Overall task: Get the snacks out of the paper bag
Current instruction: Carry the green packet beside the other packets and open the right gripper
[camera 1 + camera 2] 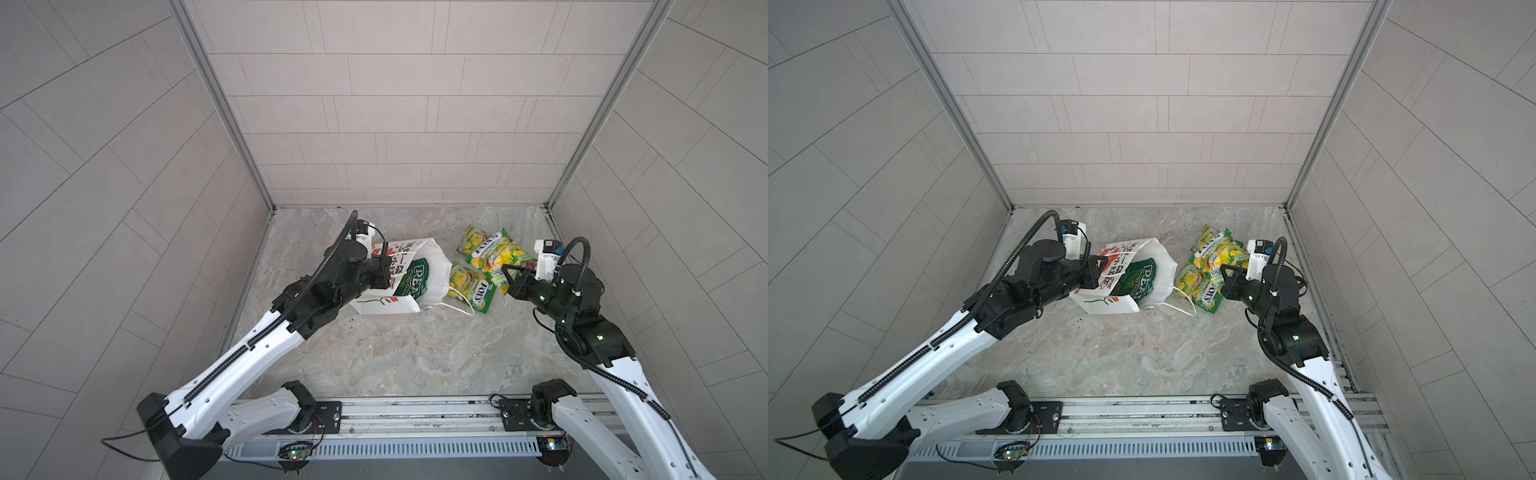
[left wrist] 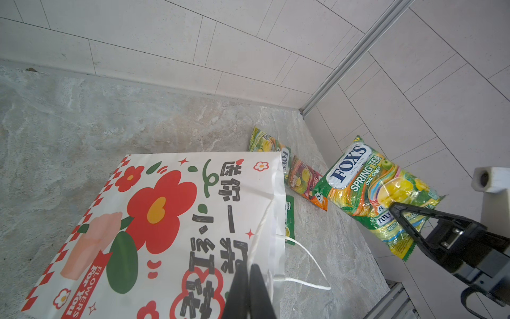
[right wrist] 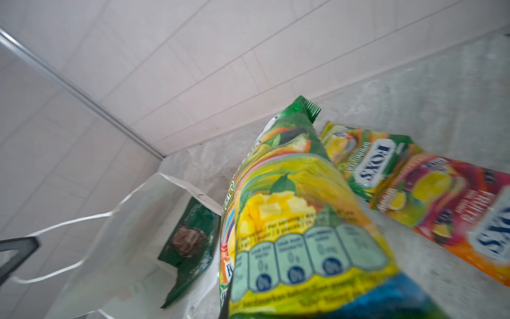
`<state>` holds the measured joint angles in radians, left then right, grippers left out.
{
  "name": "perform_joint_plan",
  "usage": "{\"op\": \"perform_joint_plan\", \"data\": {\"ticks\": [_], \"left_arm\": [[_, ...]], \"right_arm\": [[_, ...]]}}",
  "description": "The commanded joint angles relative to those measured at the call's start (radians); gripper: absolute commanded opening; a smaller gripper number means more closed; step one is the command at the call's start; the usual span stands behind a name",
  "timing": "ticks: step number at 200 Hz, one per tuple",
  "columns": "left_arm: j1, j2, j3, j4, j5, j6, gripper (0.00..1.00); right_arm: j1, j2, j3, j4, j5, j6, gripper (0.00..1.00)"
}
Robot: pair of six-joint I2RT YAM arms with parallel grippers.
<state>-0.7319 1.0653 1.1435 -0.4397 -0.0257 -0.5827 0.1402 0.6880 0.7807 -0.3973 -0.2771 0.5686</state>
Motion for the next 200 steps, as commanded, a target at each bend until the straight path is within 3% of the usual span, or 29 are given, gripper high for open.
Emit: {"op": "perform_joint_plan", "data": {"ticks": [1, 57, 114, 200], "left_arm": [[-0.003, -0.022, 0.007, 0.001, 0.001, 0.014, 0.0], [-0.002, -0.02, 0.007, 0.002, 0.0, 0.02, 0.0], [-0.002, -0.029, 0.006, 0.001, 0.006, 0.03, 0.0], [-0.002, -0.046, 0.006, -0.001, -0.002, 0.035, 0.0]], "right_arm": [[-0.044, -0.001, 0.033, -0.131, 0.106, -0.085, 0.0], [-0.1, 0.057, 0.052, -0.268, 0.223, -0.17, 0.0], [-0.146, 0.175, 0.047, -0.352, 0.175, -0.227, 0.0], [-0.171, 0.305, -0.015, -0.275, 0.07, -0.227, 0.0]]}}
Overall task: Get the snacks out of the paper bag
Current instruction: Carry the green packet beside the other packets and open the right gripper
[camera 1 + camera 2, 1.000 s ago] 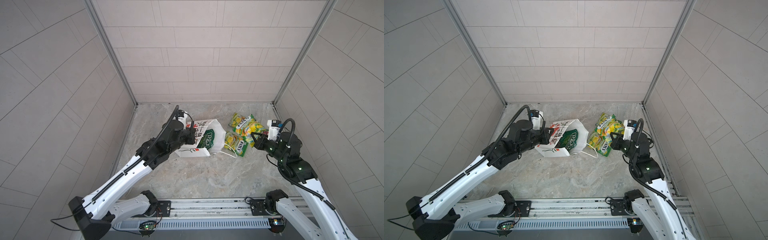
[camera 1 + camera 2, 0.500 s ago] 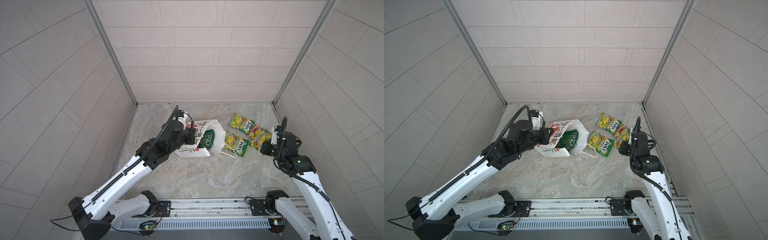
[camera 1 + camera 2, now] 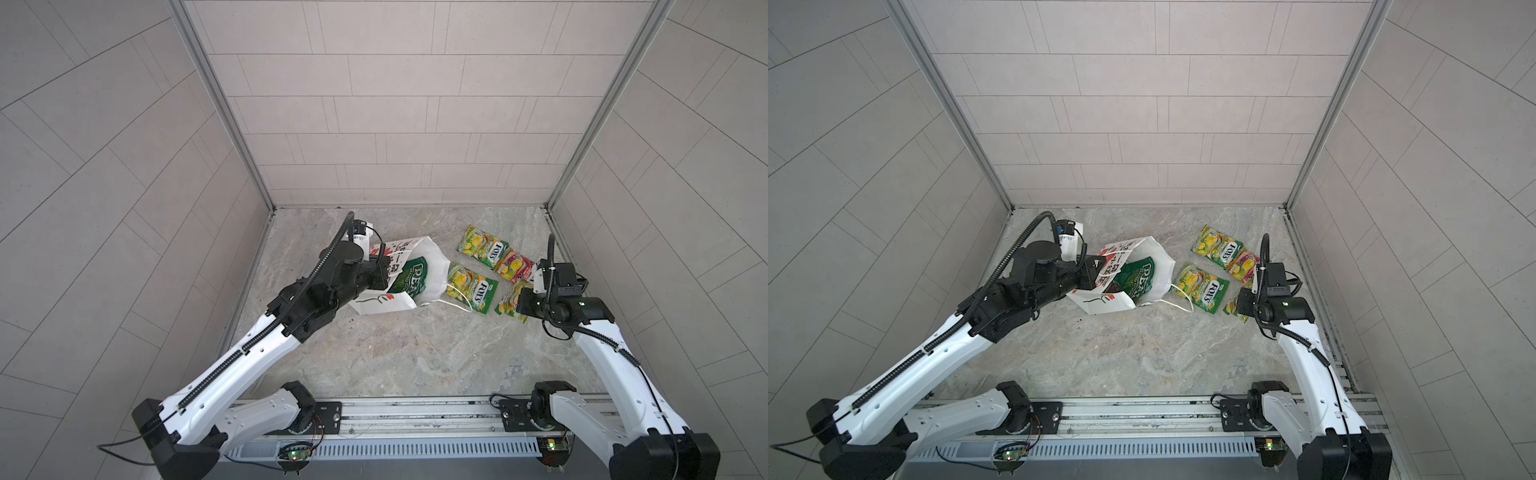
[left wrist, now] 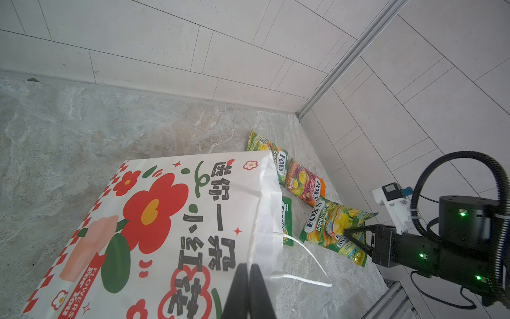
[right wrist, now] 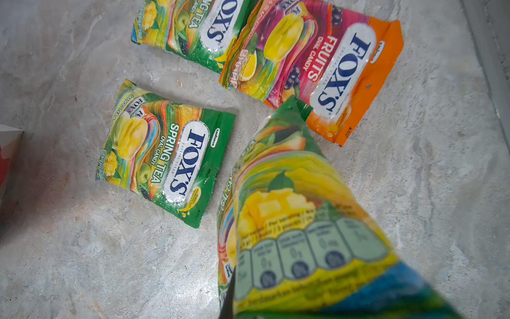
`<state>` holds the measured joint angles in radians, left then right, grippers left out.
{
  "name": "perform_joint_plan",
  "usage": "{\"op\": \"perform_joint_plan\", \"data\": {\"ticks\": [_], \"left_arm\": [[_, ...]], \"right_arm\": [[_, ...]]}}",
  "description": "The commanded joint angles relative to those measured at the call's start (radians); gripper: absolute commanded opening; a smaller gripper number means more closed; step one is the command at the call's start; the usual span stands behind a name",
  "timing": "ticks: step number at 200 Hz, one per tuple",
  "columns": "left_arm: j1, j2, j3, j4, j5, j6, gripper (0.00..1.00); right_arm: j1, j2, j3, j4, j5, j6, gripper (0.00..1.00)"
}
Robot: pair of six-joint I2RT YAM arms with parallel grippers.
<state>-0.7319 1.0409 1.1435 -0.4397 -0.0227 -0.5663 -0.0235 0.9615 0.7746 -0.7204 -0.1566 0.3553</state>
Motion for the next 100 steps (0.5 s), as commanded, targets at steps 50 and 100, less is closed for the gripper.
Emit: {"op": "perform_joint_plan", "data": {"ticks": [50, 100], "left_arm": [[-0.002, -0.031, 0.006, -0.007, -0.019, 0.023, 0.0], [-0.002, -0.025, 0.009, -0.005, -0.019, 0.026, 0.0]], "right_arm": [[-0.015, 0.101, -0.036, 0.126, -0.15, 0.006, 0.0], [-0.034, 0.154, -0.063, 0.183, -0.143, 0.013, 0.0]]}}
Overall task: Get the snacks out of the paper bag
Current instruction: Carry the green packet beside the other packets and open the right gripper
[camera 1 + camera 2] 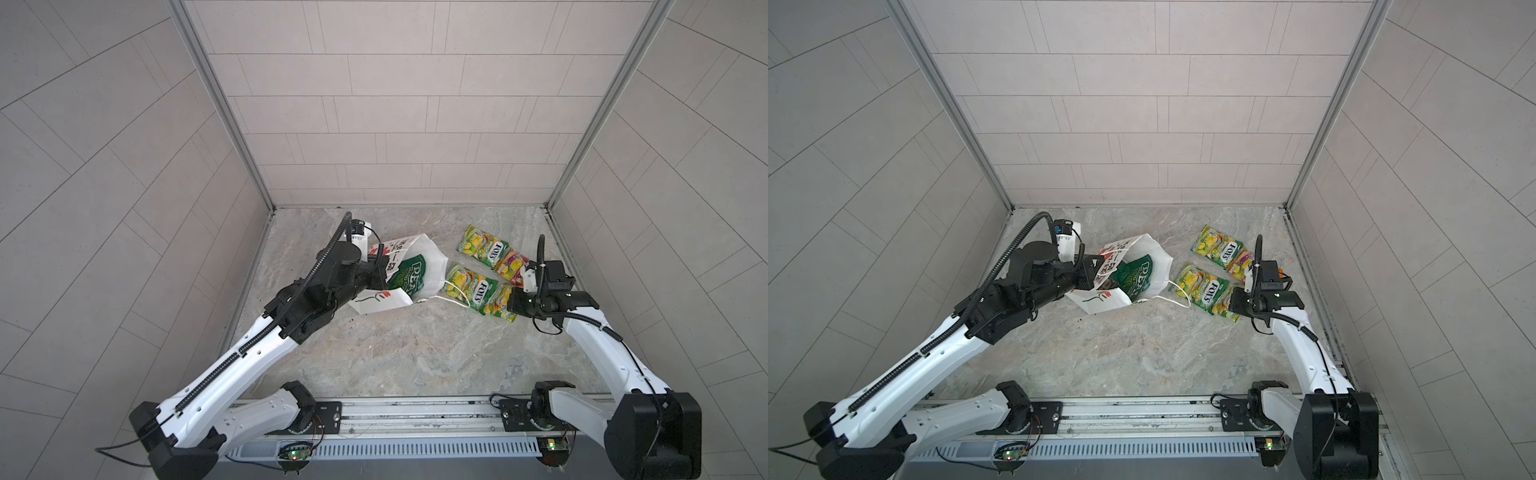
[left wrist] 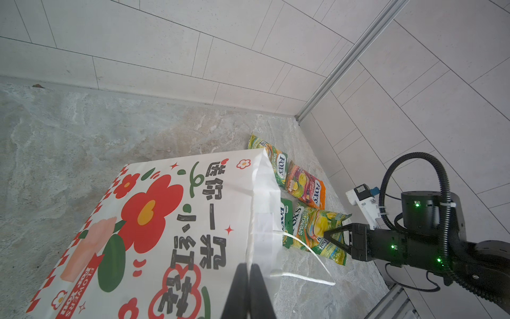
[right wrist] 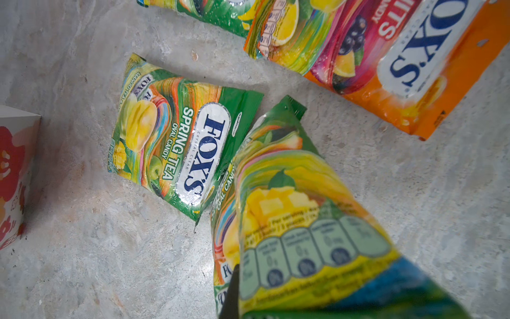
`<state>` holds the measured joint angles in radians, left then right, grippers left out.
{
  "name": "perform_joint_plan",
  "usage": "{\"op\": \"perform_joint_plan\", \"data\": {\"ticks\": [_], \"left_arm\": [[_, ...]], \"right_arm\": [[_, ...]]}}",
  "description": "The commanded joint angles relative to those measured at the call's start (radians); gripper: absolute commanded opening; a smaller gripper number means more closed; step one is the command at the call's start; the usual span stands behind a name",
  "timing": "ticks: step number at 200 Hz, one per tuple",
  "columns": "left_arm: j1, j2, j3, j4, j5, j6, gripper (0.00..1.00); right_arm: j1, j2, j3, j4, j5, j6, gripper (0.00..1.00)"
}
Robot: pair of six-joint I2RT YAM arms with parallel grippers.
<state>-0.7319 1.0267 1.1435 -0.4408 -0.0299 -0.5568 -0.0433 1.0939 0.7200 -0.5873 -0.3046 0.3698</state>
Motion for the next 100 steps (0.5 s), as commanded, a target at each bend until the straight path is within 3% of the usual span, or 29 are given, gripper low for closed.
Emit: {"op": "perform_joint_plan", "data": {"ticks": [1, 44, 65, 100], "left_arm": [[-0.003, -0.009, 0.009, -0.003, -0.011, 0.017, 0.0], [-0.003, -0.004, 0.014, -0.001, -0.007, 0.018, 0.0], [-0.003, -0.004, 0.014, -0.003, -0.011, 0.023, 0.0], [-0.003, -0.006, 0.009, -0.003, -0.014, 0.023, 0.0]], "right_arm": [[-0.015, 0.022, -0.008, 0.05, 0.007, -0.002, 0.0], [-0.027, 0.095, 0.008, 0.042, 0.052, -0.007, 0.0], [-0.029, 0.115, 0.031, 0.002, 0.099, -0.006, 0.23], [-0.029, 0.112, 0.032, -0.014, 0.184, 0.007, 0.3]]}}
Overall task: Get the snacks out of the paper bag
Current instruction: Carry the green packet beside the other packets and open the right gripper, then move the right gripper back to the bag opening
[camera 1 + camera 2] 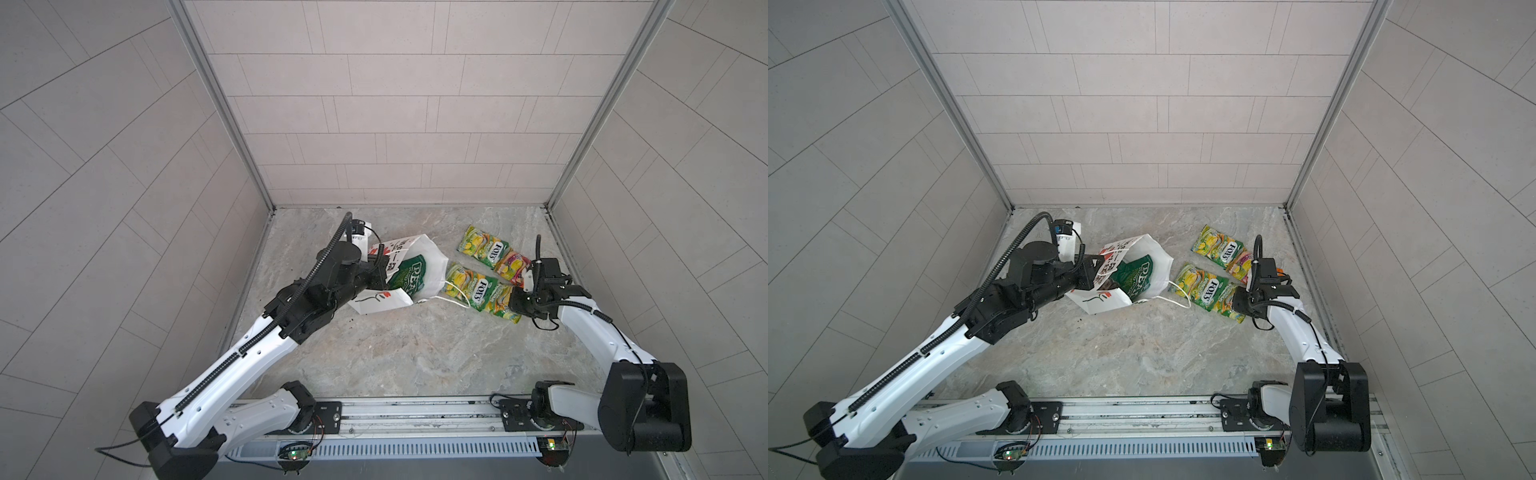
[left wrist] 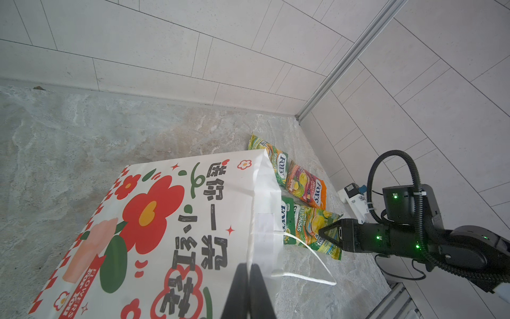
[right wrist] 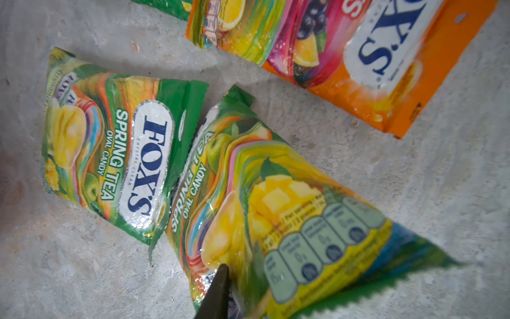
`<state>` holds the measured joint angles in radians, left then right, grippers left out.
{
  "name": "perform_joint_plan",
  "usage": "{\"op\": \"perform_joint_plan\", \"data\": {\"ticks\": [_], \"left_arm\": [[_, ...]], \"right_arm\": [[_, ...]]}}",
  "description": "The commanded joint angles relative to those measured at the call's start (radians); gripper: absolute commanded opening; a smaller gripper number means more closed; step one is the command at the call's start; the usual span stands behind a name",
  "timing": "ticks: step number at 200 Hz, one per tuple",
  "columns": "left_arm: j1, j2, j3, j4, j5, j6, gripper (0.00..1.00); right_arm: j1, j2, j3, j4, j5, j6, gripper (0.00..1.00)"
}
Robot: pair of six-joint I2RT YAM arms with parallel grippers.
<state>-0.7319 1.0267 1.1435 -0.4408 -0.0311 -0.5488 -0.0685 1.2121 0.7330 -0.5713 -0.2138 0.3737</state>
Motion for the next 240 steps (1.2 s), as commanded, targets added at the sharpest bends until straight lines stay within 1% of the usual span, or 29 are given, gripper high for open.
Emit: {"op": "perform_joint_plan", "data": {"ticks": [1, 17, 48, 69, 83, 87, 90, 112, 127, 136, 149, 175, 200, 215, 223, 240], "left_arm": [[-0.003, -0.006, 0.01, -0.003, -0.012, 0.016, 0.0], [-0.003, -0.005, 0.007, -0.003, -0.012, 0.015, 0.0], [-0.002, -0.007, 0.008, -0.001, -0.011, 0.015, 0.0], [-0.003, -0.007, 0.007, 0.001, -0.008, 0.013, 0.0], [-0.003, -0.006, 0.007, 0.002, -0.002, 0.012, 0.0], [-0.002, -0.006, 0.009, 0.003, 0.0, 0.012, 0.0], [-0.003, -0.004, 0.009, 0.004, 0.002, 0.012, 0.0], [-0.003, -0.002, 0.01, 0.008, 0.009, 0.01, 0.0], [-0.002, -0.001, 0.012, 0.01, 0.014, 0.011, 0.0], [-0.002, -0.001, 0.012, 0.011, 0.017, 0.01, 0.0], [-0.003, 0.001, 0.013, 0.013, 0.02, 0.01, 0.0], [-0.003, 0.004, 0.016, 0.017, 0.033, 0.01, 0.0], [-0.002, 0.005, 0.011, 0.034, 0.072, 0.01, 0.0], [-0.003, 0.005, 0.008, 0.046, 0.085, 0.01, 0.0], [-0.003, 0.008, 0.007, 0.05, 0.09, 0.011, 0.0], [-0.002, 0.012, 0.008, 0.061, 0.109, 0.011, 0.0]], "right_arm": [[-0.004, -0.006, 0.019, -0.03, 0.097, 0.003, 0.3], [-0.004, -0.014, 0.019, -0.037, 0.149, 0.015, 0.4], [-0.005, -0.04, 0.017, -0.047, 0.228, 0.031, 0.52], [-0.004, -0.075, 0.016, -0.064, 0.301, 0.051, 0.6], [-0.004, -0.118, 0.008, -0.068, 0.348, 0.066, 0.69], [-0.004, -0.132, 0.004, -0.068, 0.356, 0.065, 0.76], [-0.004, -0.144, 0.001, -0.066, 0.36, 0.065, 0.78], [-0.004, -0.223, -0.033, -0.028, 0.371, 0.057, 0.82], [-0.004, -0.26, -0.037, -0.03, 0.371, 0.066, 0.82], [-0.004, -0.277, -0.037, -0.022, 0.328, 0.066, 0.82], [-0.004, -0.297, -0.044, 0.017, 0.207, 0.058, 0.81], [-0.004, -0.302, -0.067, 0.134, -0.126, 0.073, 0.8], [0.002, -0.314, -0.101, 0.278, -0.4, 0.161, 0.79], [0.013, -0.328, -0.107, 0.396, -0.511, 0.251, 0.77], [0.023, -0.334, -0.142, 0.459, -0.562, 0.3, 0.76], [0.064, -0.342, -0.146, 0.569, -0.625, 0.379, 0.73]]}}
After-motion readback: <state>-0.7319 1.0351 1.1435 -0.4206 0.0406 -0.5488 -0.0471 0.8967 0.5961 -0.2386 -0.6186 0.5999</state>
